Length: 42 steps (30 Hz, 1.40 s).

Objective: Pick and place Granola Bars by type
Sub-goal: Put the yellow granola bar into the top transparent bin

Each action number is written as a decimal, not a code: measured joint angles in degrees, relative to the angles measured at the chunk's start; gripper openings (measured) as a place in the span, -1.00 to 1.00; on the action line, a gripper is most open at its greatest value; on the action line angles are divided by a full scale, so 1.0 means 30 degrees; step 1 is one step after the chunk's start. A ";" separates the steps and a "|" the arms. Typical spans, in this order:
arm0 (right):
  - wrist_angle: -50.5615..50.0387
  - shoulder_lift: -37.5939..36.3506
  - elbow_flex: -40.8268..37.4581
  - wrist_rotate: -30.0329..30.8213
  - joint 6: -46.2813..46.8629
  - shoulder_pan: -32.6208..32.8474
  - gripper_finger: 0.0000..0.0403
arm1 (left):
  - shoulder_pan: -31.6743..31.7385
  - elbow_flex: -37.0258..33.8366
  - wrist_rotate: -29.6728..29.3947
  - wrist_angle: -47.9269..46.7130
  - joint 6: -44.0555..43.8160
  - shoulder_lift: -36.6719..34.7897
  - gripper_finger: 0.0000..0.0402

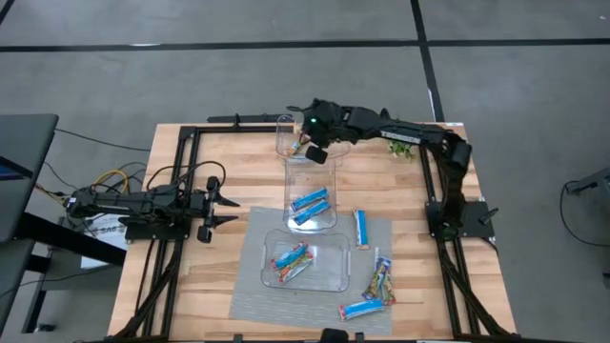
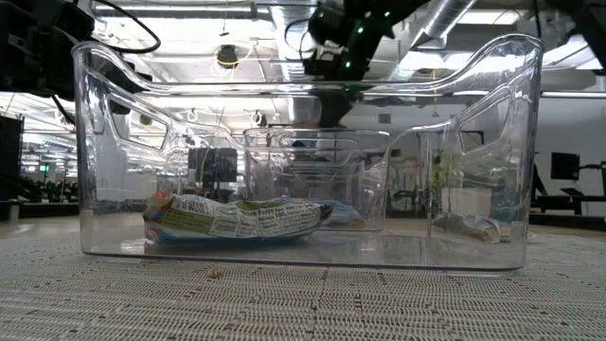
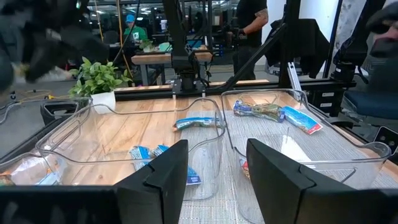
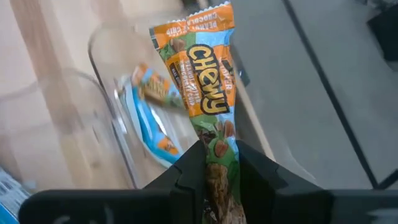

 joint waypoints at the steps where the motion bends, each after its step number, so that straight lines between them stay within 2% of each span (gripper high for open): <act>1: -0.0262 0.0376 0.0264 0.0001 -0.0206 -0.0018 -0.67 | 0.0000 -0.0006 0.0000 0.0000 0.0007 0.0001 -0.22; 6: -0.0368 0.1375 0.0660 0.0001 -0.0295 -0.0161 -0.67 | 0.0004 -0.0007 0.0011 0.0000 -0.0128 0.0001 -0.22; 12: -0.0325 0.1305 0.0660 0.0189 -0.0681 -0.0386 -0.67 | 0.0004 -0.0007 -0.0007 0.0000 -0.0109 -0.0003 -0.22; 17: -0.0548 0.1176 0.0660 0.1630 -0.0630 -0.0533 -0.63 | 0.0007 -0.0007 -0.0015 0.0000 0.0008 0.0000 -0.22; 20: -0.0900 0.1176 0.0653 0.1757 -0.0626 -0.0623 -0.50 | 0.0006 -0.0007 -0.0015 0.0000 -0.0117 -0.0004 -0.22; 27: -0.1024 0.1176 0.0653 0.1815 -0.0589 -0.0664 0.00 | 0.0007 -0.0007 -0.0022 0.0000 -0.0083 -0.0006 -0.22; 30: -0.1024 0.1176 0.0653 0.1815 -0.0584 -0.0662 0.14 | 0.0000 -0.0006 -0.0022 0.0000 -0.0120 -0.0004 -0.22; 34: -0.1045 0.1134 0.0642 0.1798 -0.0018 -0.0501 0.21 | 0.0002 -0.0007 -0.0029 0.0000 -0.0012 0.0001 -0.22; 42: -0.1862 -0.0063 0.0631 0.1385 0.2552 -0.0073 0.21 | 0.0001 -0.0007 -0.0031 0.0000 -0.0160 -0.0001 -0.22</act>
